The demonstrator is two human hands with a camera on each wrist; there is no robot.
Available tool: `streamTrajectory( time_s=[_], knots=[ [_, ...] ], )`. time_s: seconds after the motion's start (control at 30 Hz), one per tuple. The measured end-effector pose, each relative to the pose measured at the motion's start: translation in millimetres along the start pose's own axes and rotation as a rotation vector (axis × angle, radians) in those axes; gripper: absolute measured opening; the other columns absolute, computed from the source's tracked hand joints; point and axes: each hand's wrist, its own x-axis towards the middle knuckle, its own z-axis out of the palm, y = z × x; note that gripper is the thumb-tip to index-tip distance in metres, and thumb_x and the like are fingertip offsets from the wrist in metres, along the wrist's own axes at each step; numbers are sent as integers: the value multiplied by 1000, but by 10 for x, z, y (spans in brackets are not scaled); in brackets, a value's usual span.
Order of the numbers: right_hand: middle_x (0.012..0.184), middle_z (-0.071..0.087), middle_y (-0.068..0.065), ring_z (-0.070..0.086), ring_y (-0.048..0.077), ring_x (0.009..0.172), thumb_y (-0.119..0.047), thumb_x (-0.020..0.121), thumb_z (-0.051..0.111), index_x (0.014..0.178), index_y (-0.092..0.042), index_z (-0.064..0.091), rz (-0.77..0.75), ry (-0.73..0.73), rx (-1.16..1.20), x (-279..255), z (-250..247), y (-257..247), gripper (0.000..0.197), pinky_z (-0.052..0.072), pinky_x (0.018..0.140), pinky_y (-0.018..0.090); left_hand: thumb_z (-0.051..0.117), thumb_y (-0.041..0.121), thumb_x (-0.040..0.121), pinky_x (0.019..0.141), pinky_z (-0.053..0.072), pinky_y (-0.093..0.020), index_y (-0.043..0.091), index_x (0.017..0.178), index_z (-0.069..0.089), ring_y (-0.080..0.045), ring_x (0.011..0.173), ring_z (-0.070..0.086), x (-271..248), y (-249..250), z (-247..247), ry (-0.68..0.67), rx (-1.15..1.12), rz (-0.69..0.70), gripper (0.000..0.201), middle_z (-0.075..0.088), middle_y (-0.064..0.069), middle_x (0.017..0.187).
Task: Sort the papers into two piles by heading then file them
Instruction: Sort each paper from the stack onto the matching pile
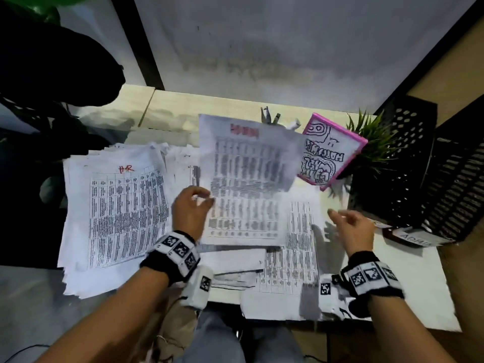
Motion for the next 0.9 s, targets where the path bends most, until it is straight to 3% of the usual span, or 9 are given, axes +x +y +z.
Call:
streamTrajectory(
  time_s=[0.1, 0.2, 0.3, 0.4, 0.5, 0.57, 0.67, 0.77, 0.9],
  knots=[
    [116, 62, 20, 59, 33, 110, -34, 70, 82, 120, 0, 54, 142, -6, -326, 26, 46, 287, 67, 45, 93, 38, 69, 5, 81, 84, 43, -27, 9, 104, 66, -24, 99, 60, 123, -270, -344, 85, 164, -86, 23, 65, -8, 112],
    [130, 52, 23, 49, 36, 121, -36, 65, 85, 130, 3, 45, 135, -36, -506, -69, 158, 378, 85, 42, 99, 43, 66, 4, 83, 98, 45, -37, 8, 116, 62, -30, 113, 57, 191, -447, -511, 29, 286, -139, 33, 61, -12, 122],
    [125, 51, 25, 50, 40, 117, -32, 62, 88, 131, 1, 43, 144, -37, -566, -158, 327, 379, 88, 45, 92, 44, 64, 3, 84, 92, 45, -32, 5, 126, 56, -29, 108, 57, 207, -524, -527, -35, 373, -156, 43, 57, -15, 128],
    [113, 56, 23, 56, 39, 107, -14, 67, 85, 124, 1, 46, 190, -47, -568, -227, 454, 332, 72, 46, 80, 38, 64, 4, 83, 102, 39, -36, 4, 131, 53, -31, 122, 50, 223, -559, -488, -77, 431, -144, 49, 51, -17, 135],
    [68, 52, 9, 55, 26, 70, -4, 73, 76, 72, -2, 55, 140, 0, -560, -207, 403, 299, 21, 38, 59, 25, 64, 4, 83, 106, 37, -36, 2, 132, 51, -31, 125, 48, 231, -589, -448, -85, 441, -148, 51, 50, -17, 137],
    [55, 49, 9, 45, 21, 57, -5, 75, 75, 55, -6, 51, 102, 38, -499, -158, 257, 302, 31, 37, 54, 25, 64, 4, 83, 107, 38, -38, 2, 133, 50, -32, 125, 48, 235, -615, -447, -93, 433, -148, 51, 50, -17, 137],
    [63, 61, 17, 53, 23, 60, -10, 78, 74, 69, -1, 67, -1, 83, -446, -134, -71, 223, 14, 45, 60, 33, 65, 4, 83, 109, 36, -42, 3, 133, 50, -31, 127, 46, 236, -669, -455, -112, 421, -128, 52, 47, -15, 139],
    [70, 69, 5, 64, 24, 66, -10, 82, 70, 94, -4, 72, -127, 44, -329, -157, -440, 41, 13, 54, 61, 32, 67, 3, 81, 111, 33, -40, 3, 131, 50, -27, 134, 38, 158, -580, -402, -76, 384, 29, 52, 33, -12, 147],
    [69, 71, -19, 63, 4, 69, -3, 81, 69, 79, -32, 73, -231, 1, -24, -198, -740, -259, 30, 52, 61, 11, 69, 23, 85, 105, 36, -27, 13, 125, 55, -9, 122, 40, -115, -144, -124, -133, 252, 239, 44, 37, 0, 141]
  ],
)
